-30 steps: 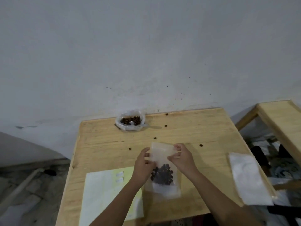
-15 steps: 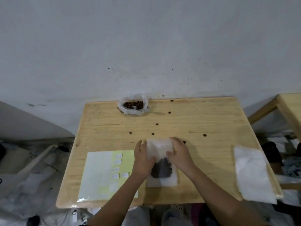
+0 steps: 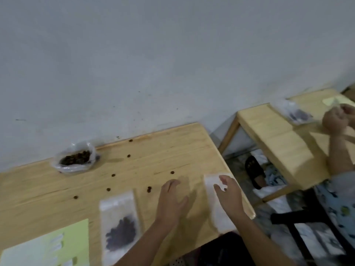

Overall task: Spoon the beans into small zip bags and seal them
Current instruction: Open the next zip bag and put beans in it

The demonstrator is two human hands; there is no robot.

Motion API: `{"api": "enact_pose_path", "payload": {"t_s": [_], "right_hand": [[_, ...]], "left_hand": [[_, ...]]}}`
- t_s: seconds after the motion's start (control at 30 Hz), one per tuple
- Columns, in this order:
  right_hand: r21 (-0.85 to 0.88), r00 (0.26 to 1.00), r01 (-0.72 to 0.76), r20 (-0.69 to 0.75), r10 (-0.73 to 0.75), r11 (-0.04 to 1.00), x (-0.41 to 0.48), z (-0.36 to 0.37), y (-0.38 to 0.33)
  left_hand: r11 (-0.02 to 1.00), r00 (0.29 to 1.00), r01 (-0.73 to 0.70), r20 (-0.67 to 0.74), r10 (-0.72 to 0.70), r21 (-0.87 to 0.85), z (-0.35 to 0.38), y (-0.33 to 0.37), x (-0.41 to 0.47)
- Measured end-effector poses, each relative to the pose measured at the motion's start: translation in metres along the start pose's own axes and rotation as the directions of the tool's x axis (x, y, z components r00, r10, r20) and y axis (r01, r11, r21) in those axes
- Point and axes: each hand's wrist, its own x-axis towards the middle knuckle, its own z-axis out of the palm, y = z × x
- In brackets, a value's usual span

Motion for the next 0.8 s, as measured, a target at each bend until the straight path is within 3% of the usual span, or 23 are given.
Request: {"api": "enact_pose_path", "payload": {"t_s": [0.17,0.3,0.5,0.8], "right_hand": [[-0.191,0.996,-0.093,-0.022,0.091,0.977,0.005,-0.029,0.049],[-0.221,0.99,-0.134,0.002,0.138,0.966,0.005,-0.031,0.062],[-0.167,0.991,-0.135,-0.049,0.129,0.977,0.005,-0.03,0.065],[0.122,0.973,-0.135,-0.169,0.155,0.983,0.002,-0.03,0.052]], "left_hand": [[0.992,0.957,0.082,0.285,-0.052,-0.092,0.056,0.029,0.001],[0.968,0.926,0.157,0.371,-0.076,-0.193,0.079,0.038,-0.005],[0.983,0.945,0.101,0.322,-0.047,-0.153,0.094,0.047,-0.004],[0.979,0.981,0.067,0.19,-0.03,-0.194,0.089,0.051,-0.002]]}}
